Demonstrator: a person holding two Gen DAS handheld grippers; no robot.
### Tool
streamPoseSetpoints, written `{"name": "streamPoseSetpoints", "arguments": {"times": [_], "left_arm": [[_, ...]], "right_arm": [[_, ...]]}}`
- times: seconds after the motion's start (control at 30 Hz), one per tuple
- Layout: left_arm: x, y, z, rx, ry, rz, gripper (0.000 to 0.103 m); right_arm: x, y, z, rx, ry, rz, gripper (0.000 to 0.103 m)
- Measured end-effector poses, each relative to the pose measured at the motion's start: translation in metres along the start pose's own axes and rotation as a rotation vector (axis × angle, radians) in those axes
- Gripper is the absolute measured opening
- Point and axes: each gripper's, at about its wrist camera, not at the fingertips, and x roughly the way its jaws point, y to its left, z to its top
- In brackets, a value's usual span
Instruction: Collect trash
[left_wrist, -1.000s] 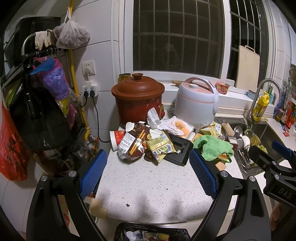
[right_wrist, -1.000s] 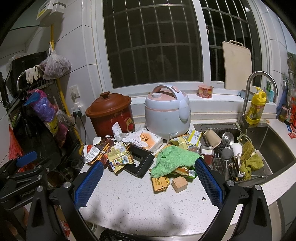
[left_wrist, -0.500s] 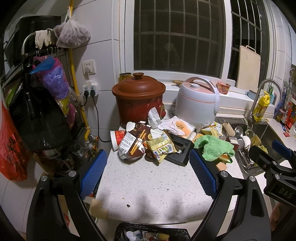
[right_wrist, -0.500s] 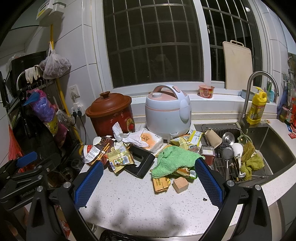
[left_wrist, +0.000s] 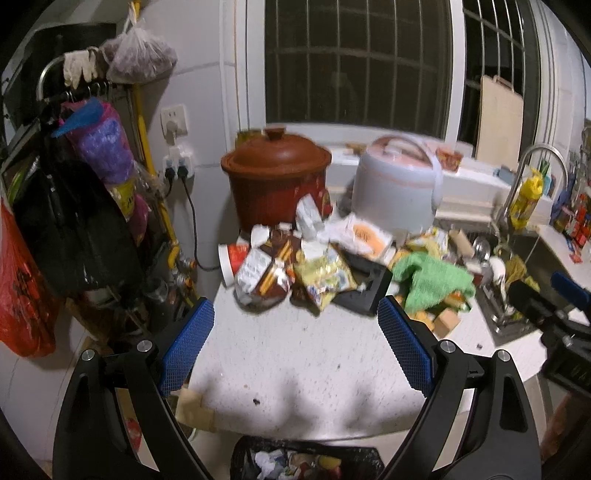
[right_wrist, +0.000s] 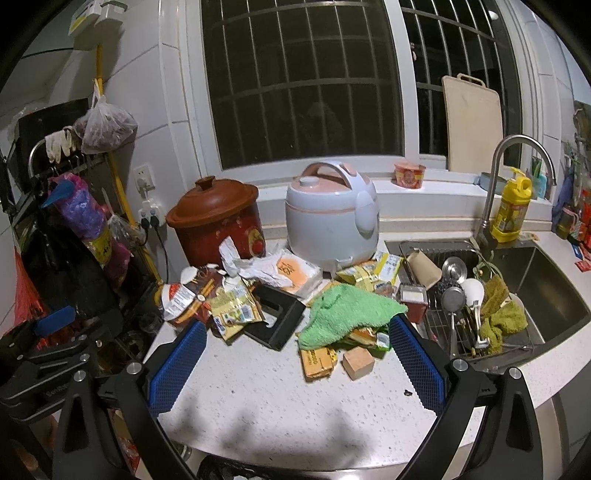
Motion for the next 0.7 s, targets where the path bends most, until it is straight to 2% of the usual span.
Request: {"name": "streamPoseSetpoints", "arguments": {"times": [0.1,0.13,0.17,0.2,0.3,0.37,0.53,0.63,0.7], "left_arm": [[0.023,-0.001,-0.024,0.023,0.090,0.019,0.088],[0.037,-0.001,-0.042,0.031,0.159,0.020,0.088],[0.042,0.000,-0.050,0.030,0.186,0.018,0.088],[0.052,0.002,-0.068,0.023,0.247,0.010,0.088],[0.065,0.008,-0.092,0.007,0.350,0.006,0.088],[0.066,0.014,-0.110,-0.001,0.381,0.000,0.088],[0.056,0.029,-0.124,-0.038,0.403,0.017,0.088],[0.056,0.037,-0.127,-0.078,0.441,0.032,0.088],[0.059,0.041,-0.129,-0.106,0.472,0.040,0.088]], "right_arm": [[0.016,-0.003,-0.011,-0.011,0.033,-0.017,0.098],[0.025,-0.007,-0.020,-0.015,0.056,-0.021,0.098],[0.041,-0.016,-0.036,-0.019,0.097,-0.024,0.098],[0.049,-0.021,-0.043,-0.018,0.117,-0.020,0.098],[0.072,-0.037,-0.065,-0.011,0.180,-0.035,0.098],[0.084,-0.045,-0.069,0.001,0.186,-0.022,0.098],[0.126,-0.053,-0.038,-0.029,0.126,0.021,0.098],[0.170,-0.060,-0.007,-0.020,0.161,0.031,0.098],[0.205,-0.067,0.009,0.005,0.220,0.021,0.096]]}}
